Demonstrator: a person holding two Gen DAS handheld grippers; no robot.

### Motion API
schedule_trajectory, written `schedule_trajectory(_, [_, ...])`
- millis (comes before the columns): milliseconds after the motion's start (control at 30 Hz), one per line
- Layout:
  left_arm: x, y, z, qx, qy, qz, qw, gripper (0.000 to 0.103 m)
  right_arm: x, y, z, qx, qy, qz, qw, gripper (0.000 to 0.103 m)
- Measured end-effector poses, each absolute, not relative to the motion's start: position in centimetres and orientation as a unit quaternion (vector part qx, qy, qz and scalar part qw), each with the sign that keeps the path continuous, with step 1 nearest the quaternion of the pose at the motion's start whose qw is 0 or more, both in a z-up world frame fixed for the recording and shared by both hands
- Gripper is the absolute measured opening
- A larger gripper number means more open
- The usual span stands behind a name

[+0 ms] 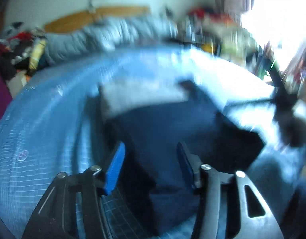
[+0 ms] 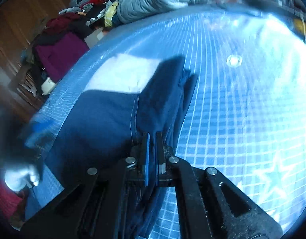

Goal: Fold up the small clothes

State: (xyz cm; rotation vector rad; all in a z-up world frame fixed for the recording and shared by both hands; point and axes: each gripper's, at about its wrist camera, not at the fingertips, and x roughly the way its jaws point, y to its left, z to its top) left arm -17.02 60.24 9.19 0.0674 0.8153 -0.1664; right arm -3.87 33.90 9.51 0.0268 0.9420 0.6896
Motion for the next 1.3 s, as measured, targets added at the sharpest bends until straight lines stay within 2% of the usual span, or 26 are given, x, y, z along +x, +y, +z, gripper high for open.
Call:
schedule_trajectory(33, [-15.7,60.1,6.3,0.041,0.44,-0.079,0.894,0.068,-4.1,34.1,10.2,0.002,0.434,0.322,0.842,0.005])
schedule_trajectory(100, [-16.3,59.8,6.5,0.052,0.418,-0.077,0.904,0.069,-4.3,34.3,11.9,-0.015,0.41,0.323,0.853,0.006])
schedule_trajectory(167, [-16.9,60.1,8.4,0.027,0.412,-0.084,0.907,0.06,-4.0,35.3,12.7,-0.034,0.395,0.335,0.855,0.008])
schedule_trajectory(267, [-18.1,60.1,10.6,0.004,0.379,-0.086,0.921,0.059,-1.5,37.9,11.6,-0.077,0.397,0.342,0.848,0.012])
schedule_trajectory(333, [-17.9,59.6,10.1,0.006,0.396,-0.088,0.914,0.059,1.3,39.1,10.1,-0.09,0.412,0.334,0.843,0.014])
schedule_trajectory(433, [-17.7,58.8,8.0,0.021,0.418,-0.069,0.905,0.065,5.7,40.3,7.2,-0.1,0.446,0.311,0.833,0.02])
schedule_trajectory(467, [-17.8,58.8,8.2,0.021,0.421,-0.067,0.904,0.066,6.7,40.2,6.7,-0.097,0.455,0.303,0.831,0.026])
schedule_trajectory(500, [-18.0,58.7,8.7,0.02,0.427,-0.068,0.902,0.065,7.9,39.7,6.5,-0.087,0.463,0.289,0.833,0.037])
schedule_trajectory(533, [-18.6,58.7,9.3,0.018,0.426,-0.069,0.902,0.065,8.7,39.1,6.9,-0.078,0.466,0.271,0.838,0.041])
schedule_trajectory(567, [-19.3,58.7,9.8,0.018,0.424,-0.068,0.903,0.065,9.0,38.3,7.5,-0.063,0.466,0.254,0.845,0.04])
schedule_trajectory(667, [-21.6,59.6,11.0,0.012,0.421,-0.049,0.906,0.065,5.7,35.7,11.1,-0.013,0.428,0.278,0.86,0.041])
schedule_trajectory(733, [-22.8,60.9,11.2,0.005,0.422,-0.023,0.906,0.067,1.0,34.2,12.5,-0.012,0.406,0.29,0.867,0.052])
schedule_trajectory(767, [-23.5,61.7,11.2,0.002,0.424,-0.004,0.905,0.069,-1.7,33.4,12.6,-0.012,0.401,0.295,0.867,0.068])
schedule_trajectory(800, [-24.5,62.8,11.2,-0.01,0.429,0.02,0.903,0.073,-4.1,32.8,12.6,-0.017,0.398,0.296,0.868,0.078])
schedule_trajectory(1067, [-28.4,67.1,7.3,-0.069,0.508,0.143,0.846,0.075,-18.8,29.6,9.5,-0.032,0.432,0.265,0.861,0.083])
schedule_trajectory(1233, [-30.4,66.8,6.3,-0.077,0.5,0.154,0.849,0.092,-19.5,29.6,7.8,-0.06,0.452,0.24,0.857,0.087])
schedule_trajectory(1300, [-30.4,66.7,6.0,-0.072,0.496,0.162,0.85,0.1,-19.2,29.8,6.6,-0.081,0.465,0.226,0.852,0.094])
